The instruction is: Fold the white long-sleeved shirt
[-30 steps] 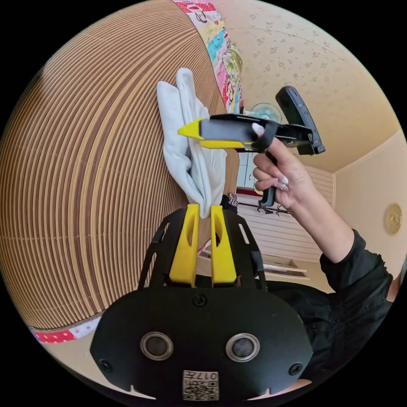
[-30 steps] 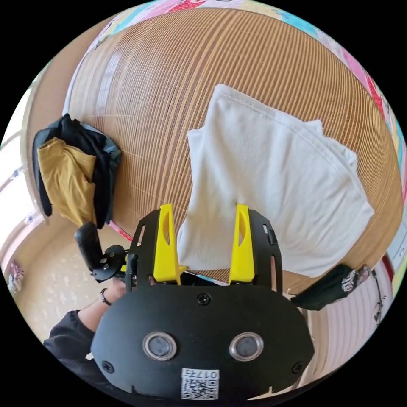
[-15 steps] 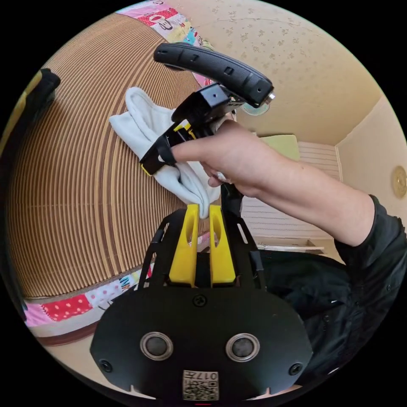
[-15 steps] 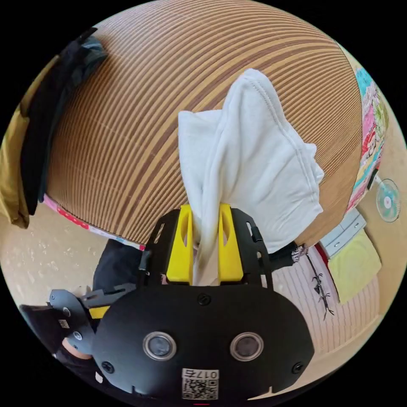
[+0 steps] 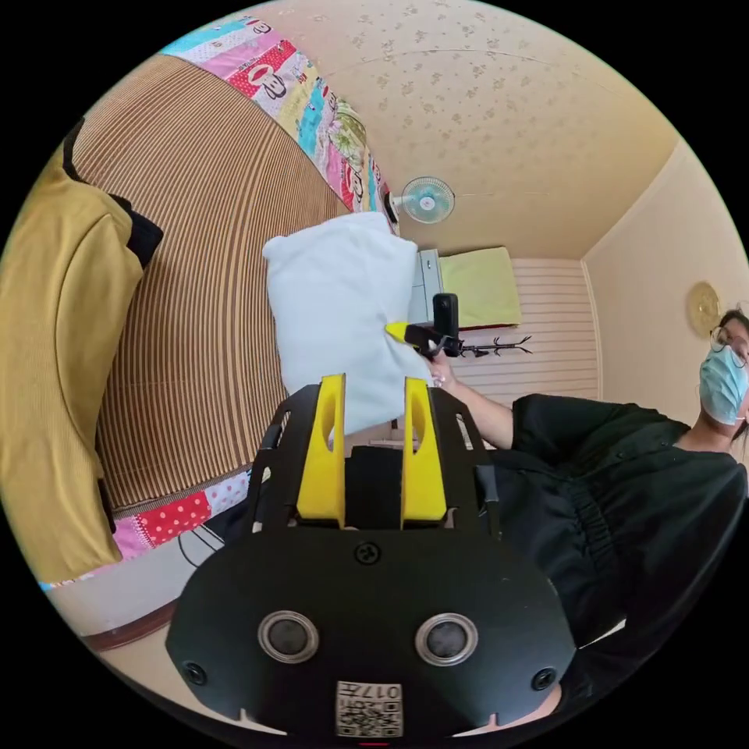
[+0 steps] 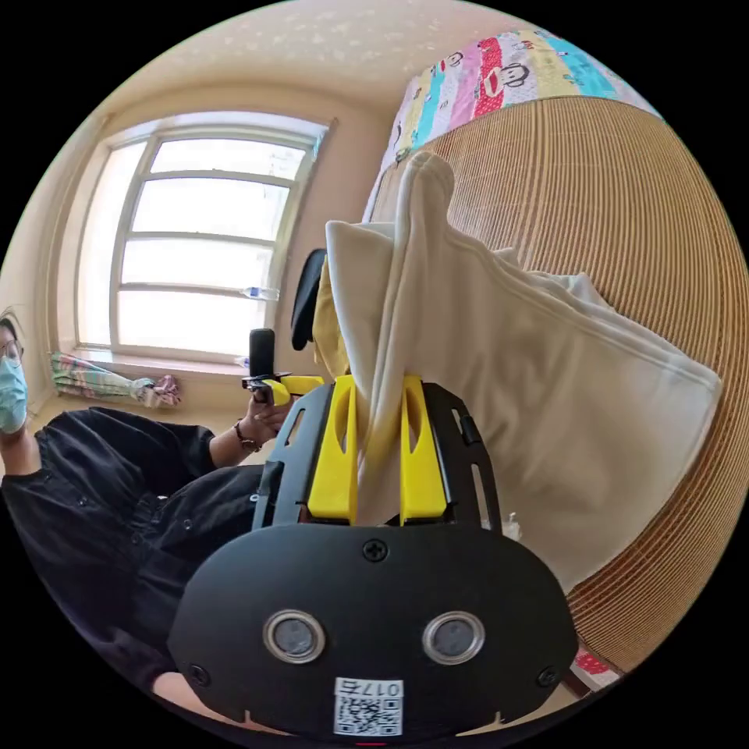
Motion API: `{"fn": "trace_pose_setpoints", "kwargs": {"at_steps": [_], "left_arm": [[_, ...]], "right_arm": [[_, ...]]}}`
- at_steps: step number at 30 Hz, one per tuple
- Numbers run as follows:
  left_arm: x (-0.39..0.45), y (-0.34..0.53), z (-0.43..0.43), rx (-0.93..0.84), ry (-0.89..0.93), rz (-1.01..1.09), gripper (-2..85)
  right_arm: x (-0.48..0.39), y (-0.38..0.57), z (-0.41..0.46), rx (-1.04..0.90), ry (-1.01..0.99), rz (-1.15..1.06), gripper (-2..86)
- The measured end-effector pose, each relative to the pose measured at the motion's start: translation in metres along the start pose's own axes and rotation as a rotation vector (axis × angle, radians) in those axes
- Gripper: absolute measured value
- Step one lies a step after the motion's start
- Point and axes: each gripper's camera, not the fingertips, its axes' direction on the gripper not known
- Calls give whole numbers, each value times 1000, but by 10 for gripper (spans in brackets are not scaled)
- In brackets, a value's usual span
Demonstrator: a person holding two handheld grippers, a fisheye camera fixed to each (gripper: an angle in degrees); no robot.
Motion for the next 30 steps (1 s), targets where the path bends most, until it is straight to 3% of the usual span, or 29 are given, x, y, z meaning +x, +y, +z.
{"fn": "trace_pose_setpoints", "kwargs": {"at_steps": [8,12,15,18,21,25,27,29,30], "left_arm": [[-33,-67,126,-135,-150,-221,116],[-36,-89,172,-262,-344,-186,130],[-43,-99,189,-313,-356,-187,135],[-44,-110,190,-319,-387,-192,133],[-44,-119,186,-313,-375,-189,133],[-47,-127,188,-334,-401,-191,134],[-51,-132,193,-346,-431,-203,136],[-53,-135,197,-357,-438,-214,140],[-53,-137,198,-348,-420,-213,142]], "right_arm": [[145,122,-91,155,27,167,75],[185,152,-102,150,70,211,79],[205,168,-106,139,70,234,83],[196,170,-110,132,122,173,81],[153,167,-120,164,206,-26,78],[124,176,-110,126,454,-186,82],[161,184,-103,123,480,-31,89],[229,207,-104,157,395,310,101],[239,214,-108,183,361,352,104]]}}
